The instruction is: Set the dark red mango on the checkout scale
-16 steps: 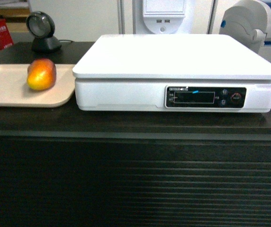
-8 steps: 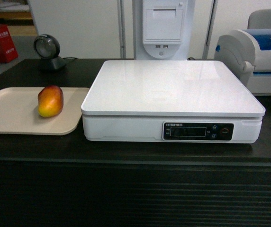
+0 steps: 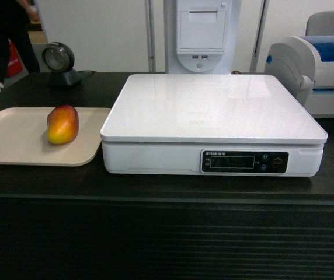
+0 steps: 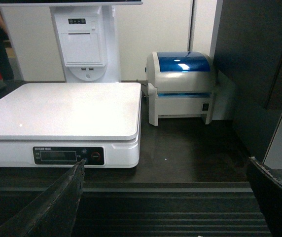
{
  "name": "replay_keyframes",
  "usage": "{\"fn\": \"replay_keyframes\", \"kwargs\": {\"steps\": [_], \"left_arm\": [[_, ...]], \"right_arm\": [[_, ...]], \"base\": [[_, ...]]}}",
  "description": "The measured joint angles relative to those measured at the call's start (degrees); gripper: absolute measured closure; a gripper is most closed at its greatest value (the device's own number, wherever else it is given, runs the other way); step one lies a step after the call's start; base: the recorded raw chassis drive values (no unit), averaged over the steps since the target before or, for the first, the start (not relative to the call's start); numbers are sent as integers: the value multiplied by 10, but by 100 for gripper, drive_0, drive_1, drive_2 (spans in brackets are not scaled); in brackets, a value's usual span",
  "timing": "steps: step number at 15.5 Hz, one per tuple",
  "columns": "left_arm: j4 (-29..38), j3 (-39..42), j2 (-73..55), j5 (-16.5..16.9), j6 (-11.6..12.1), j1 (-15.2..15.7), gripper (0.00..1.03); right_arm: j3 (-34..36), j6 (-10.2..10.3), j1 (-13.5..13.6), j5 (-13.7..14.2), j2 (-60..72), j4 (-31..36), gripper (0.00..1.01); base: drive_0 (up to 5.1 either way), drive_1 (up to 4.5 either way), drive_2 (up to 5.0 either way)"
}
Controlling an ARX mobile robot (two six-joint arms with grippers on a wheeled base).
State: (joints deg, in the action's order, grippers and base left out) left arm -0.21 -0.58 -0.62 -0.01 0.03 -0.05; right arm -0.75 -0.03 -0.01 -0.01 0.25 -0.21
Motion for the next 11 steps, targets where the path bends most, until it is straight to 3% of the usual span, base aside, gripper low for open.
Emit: {"fn": "replay_keyframes", "kwargs": {"steps": [6,7,8,9,10,11], "left_arm": [[-3,0,0,-2,-1,0,5],[-83,-30,-38,-87,-28,-40,5],[-104,-67,-119,-174,-62,-94,5],[-70,-89,-172,-217,-72,-118,5],[-14,-110,-221,-219,-71,-99,5],[43,-127,-272,-190,-68,-76,5]], "right_arm": [[0,0,0,0,0,0,3],[0,0,0,0,0,0,3],[0,0,0,0,0,0,3],[0,0,0,0,0,0,3],[0,0,0,0,0,0,3],[0,0,0,0,0,0,3]], "base": [[0,0,0],[0,0,0],[0,0,0],[0,0,0],[0,0,0],[0,0,0]]}}
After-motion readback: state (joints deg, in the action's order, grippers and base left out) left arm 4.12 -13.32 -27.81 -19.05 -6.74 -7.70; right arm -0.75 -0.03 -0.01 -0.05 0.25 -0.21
